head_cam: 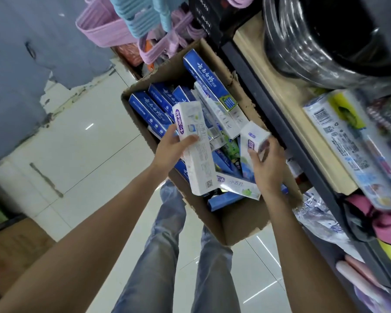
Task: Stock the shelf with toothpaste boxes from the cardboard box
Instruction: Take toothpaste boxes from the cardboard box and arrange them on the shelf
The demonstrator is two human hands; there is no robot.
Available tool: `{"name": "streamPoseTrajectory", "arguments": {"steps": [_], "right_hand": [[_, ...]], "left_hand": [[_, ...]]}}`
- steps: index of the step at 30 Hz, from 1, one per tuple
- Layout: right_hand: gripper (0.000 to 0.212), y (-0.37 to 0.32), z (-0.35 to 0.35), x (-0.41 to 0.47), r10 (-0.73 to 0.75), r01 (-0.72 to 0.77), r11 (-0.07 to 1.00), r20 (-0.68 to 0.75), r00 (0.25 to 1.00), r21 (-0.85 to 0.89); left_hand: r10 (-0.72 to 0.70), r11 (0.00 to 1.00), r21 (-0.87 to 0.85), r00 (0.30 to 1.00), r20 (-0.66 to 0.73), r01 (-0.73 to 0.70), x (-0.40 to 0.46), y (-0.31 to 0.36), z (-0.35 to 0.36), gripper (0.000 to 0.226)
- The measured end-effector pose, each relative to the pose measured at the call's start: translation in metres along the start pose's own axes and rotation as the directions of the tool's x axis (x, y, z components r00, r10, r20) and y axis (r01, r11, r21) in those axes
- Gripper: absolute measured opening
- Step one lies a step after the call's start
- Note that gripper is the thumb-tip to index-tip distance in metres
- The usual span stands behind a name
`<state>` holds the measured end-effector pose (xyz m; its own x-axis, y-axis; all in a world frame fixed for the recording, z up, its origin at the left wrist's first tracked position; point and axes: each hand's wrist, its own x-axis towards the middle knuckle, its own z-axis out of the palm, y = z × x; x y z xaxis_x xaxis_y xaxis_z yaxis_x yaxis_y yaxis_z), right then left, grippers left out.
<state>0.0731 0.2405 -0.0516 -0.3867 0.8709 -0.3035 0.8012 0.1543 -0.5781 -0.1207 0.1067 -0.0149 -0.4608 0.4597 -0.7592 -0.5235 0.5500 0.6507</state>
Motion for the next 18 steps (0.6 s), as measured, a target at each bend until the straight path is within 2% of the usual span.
{"name": "streamPoseTrajectory", "arguments": {"steps": [1, 2, 3, 4, 6, 8, 11, 13, 15, 17, 18], "right_hand": [[0.042, -0.015, -0.018, -0.006, 0.048, -0.057, 0.979, 0.048, 0.998, 0.198], [0.041, -0.032, -0.036, -0.012, 0.088, -0.132, 0.912, 0.129, 0.988, 0.389], [0.038, -0.049, -0.054, -0.018, 0.091, -0.19, 0.821, 0.205, 0.974, 0.539], [0.034, -0.064, -0.071, -0.023, 0.069, -0.224, 0.756, 0.264, 0.962, 0.615], [0.026, -0.091, -0.096, -0.032, 0.011, -0.251, 0.724, 0.353, 0.936, 0.643], [0.021, -0.114, -0.116, -0.041, 0.018, -0.315, 0.7, 0.426, 0.905, 0.641], [0.035, -0.145, -0.141, -0.051, 0.093, -0.462, 0.612, 0.522, 0.848, 0.642], [0.039, -0.162, -0.156, -0.058, 0.135, -0.515, 0.571, 0.545, 0.827, 0.64], [0.034, -0.175, -0.169, -0.064, 0.174, -0.591, 0.498, 0.594, 0.785, 0.635], [0.024, -0.189, -0.184, -0.069, 0.14, -0.638, 0.441, 0.653, 0.744, 0.632], [0.018, -0.195, -0.191, -0.069, 0.107, -0.637, 0.447, 0.67, 0.735, 0.628]], "left_hand": [[-0.004, 1.0, -0.021, 1.0, 0.003, 0.004, -0.008, 0.006, 0.001, 0.031], [-0.011, 0.999, -0.043, 1.0, 0.013, 0.012, -0.016, 0.011, 0.002, 0.026], [-0.022, 0.998, -0.063, 0.999, 0.028, 0.023, -0.027, 0.019, 0.003, 0.022], [-0.029, 0.996, -0.079, 0.998, 0.049, 0.032, -0.037, 0.027, 0.004, 0.018], [-0.031, 0.993, -0.11, 0.996, 0.087, 0.04, -0.062, 0.045, 0.008, 0.013], [-0.011, 0.991, -0.133, 0.994, 0.105, 0.025, -0.088, 0.062, 0.011, 0.017], [0.031, 0.979, -0.203, 0.993, 0.114, -0.007, -0.126, 0.085, 0.01, 0.038], [0.064, 0.951, -0.309, 0.987, 0.148, -0.015, -0.144, 0.095, 0.005, 0.047], [0.147, 0.913, -0.401, 0.974, 0.17, -0.068, -0.16, 0.105, -0.003, 0.041], [0.232, 0.883, -0.45, 0.957, 0.171, -0.134, -0.171, 0.116, -0.009, 0.052], [0.26, 0.882, -0.442, 0.952, 0.163, -0.166, -0.175, 0.124, -0.011, 0.059]]}}
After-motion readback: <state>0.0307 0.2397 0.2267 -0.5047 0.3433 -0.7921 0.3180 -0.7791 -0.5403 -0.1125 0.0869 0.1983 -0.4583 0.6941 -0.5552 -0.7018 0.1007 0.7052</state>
